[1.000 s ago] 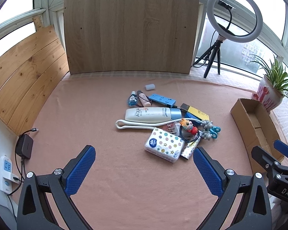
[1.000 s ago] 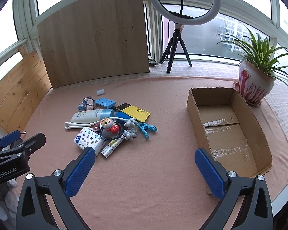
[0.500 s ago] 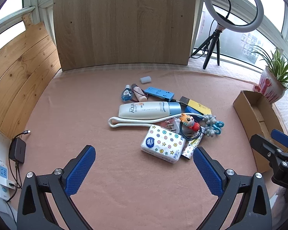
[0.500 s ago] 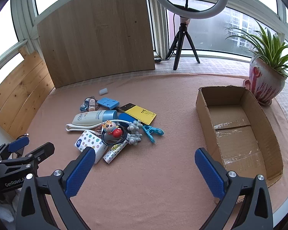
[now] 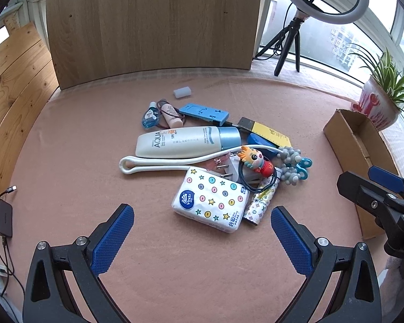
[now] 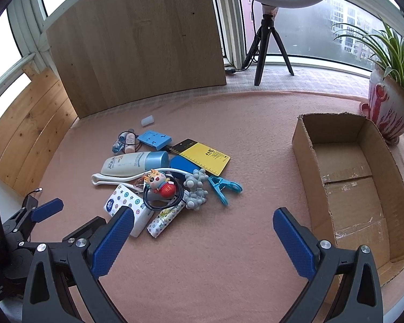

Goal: Organize objects

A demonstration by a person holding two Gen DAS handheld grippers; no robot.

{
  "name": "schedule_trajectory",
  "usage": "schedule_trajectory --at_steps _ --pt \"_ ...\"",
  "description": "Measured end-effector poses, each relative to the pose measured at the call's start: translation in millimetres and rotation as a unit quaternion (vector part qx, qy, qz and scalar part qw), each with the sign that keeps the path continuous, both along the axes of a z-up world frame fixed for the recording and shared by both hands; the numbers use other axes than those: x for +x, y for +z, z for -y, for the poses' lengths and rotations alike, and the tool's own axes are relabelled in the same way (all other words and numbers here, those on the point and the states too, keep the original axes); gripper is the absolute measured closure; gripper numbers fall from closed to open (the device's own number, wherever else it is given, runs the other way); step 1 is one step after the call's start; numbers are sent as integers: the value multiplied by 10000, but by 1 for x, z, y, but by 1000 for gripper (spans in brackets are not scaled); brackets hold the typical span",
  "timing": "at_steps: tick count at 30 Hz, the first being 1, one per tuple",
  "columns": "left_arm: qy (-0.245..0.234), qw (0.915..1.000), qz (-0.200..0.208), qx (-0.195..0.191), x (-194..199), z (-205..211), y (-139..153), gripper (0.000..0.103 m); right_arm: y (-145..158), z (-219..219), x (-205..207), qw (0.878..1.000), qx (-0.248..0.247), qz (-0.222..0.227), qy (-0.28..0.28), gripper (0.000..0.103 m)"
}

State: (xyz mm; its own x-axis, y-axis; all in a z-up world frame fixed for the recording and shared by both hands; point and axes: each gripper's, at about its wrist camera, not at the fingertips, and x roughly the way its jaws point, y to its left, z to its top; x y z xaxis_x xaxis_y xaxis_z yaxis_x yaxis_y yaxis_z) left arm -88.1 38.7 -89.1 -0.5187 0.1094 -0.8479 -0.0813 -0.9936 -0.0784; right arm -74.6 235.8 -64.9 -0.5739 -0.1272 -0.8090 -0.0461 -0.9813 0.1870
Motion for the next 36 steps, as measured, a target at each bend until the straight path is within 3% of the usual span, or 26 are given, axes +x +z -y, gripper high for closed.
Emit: schedule_trajectory --at_steps 8,16,20,26,29,36 --pt "80 9998 186 68 -13 14 -18 1 -13 -7 -17 9998 -77 192 12 7" --pt "-101 9988 382 281 -24 15 -30 2 -28 -13 -36 9975 -510 481 112 13" --pt "-217 9988 411 152 -31 7 -38 2 -39 -9 -41 9934 -851 743 177 24" --pt "-400 9981 470 -80 -40 -2 -50 2 -60 -7 -47 9860 -1236 1114 111 32" --pt "-452 9976 511 -100 -42 -4 -55 2 -68 -3 -52 9829 -1320 1276 113 41" --pt "-537 9968 583 -92 -45 -6 -65 4 -80 7 -61 9780 -1423 1513 191 49"
